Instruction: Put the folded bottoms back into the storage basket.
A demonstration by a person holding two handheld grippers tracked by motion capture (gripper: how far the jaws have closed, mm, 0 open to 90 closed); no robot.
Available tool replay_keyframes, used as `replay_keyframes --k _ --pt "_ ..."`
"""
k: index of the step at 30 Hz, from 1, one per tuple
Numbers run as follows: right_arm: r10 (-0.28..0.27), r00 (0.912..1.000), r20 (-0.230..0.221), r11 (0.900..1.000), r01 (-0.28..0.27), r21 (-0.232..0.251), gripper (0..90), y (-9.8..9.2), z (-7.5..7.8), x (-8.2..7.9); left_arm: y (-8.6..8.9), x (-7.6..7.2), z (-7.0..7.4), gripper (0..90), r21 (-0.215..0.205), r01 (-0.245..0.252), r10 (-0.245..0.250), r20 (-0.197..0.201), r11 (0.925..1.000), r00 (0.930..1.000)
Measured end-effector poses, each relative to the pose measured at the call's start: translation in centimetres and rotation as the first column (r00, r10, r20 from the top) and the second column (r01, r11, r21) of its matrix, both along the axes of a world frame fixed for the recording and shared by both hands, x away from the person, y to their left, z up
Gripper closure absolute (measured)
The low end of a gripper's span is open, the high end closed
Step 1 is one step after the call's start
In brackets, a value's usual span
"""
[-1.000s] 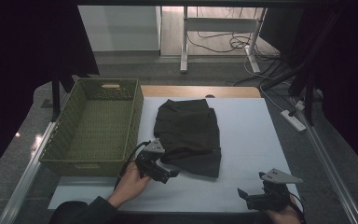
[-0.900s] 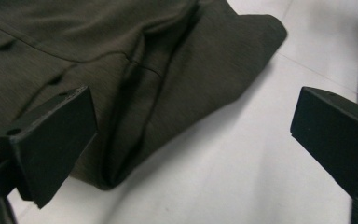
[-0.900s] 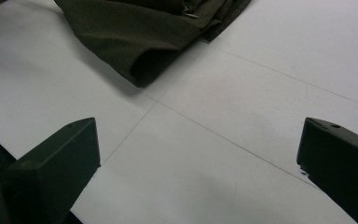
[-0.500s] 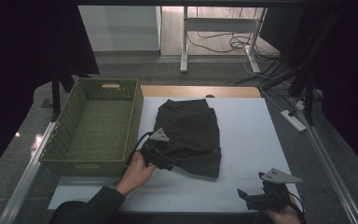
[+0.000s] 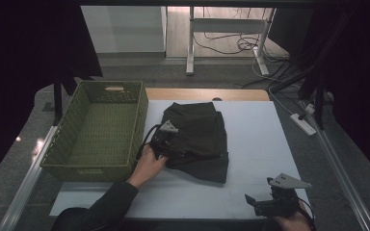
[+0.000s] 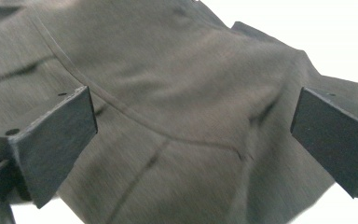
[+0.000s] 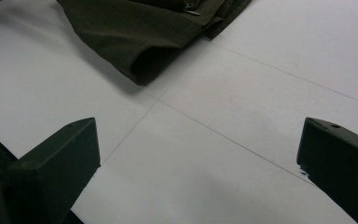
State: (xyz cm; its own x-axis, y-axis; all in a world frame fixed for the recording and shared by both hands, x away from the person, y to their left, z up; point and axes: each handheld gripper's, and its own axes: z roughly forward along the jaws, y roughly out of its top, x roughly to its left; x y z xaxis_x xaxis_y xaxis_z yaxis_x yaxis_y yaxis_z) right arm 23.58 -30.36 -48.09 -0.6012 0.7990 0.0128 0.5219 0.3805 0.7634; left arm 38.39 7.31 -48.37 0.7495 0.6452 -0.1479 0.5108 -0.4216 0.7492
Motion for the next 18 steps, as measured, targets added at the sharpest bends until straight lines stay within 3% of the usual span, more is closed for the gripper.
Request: replay_keyframes --k 9,18 --pt "0.001 1.0000 0.000 1.000 -0.001 0.002 0.0 0.0 0.0 0.0 -1.2 2.1 0.6 0.1 -0.005 -0.031 0.031 0.000 0.9995 0.9995" --pt "0.005 1.0000 -0.001 1.000 -0.005 0.002 0.0 0.0 0.0 0.0 -1.1 4.7 0.7 0.0 0.010 -0.059 0.060 -0.012 0.9982 0.9982"
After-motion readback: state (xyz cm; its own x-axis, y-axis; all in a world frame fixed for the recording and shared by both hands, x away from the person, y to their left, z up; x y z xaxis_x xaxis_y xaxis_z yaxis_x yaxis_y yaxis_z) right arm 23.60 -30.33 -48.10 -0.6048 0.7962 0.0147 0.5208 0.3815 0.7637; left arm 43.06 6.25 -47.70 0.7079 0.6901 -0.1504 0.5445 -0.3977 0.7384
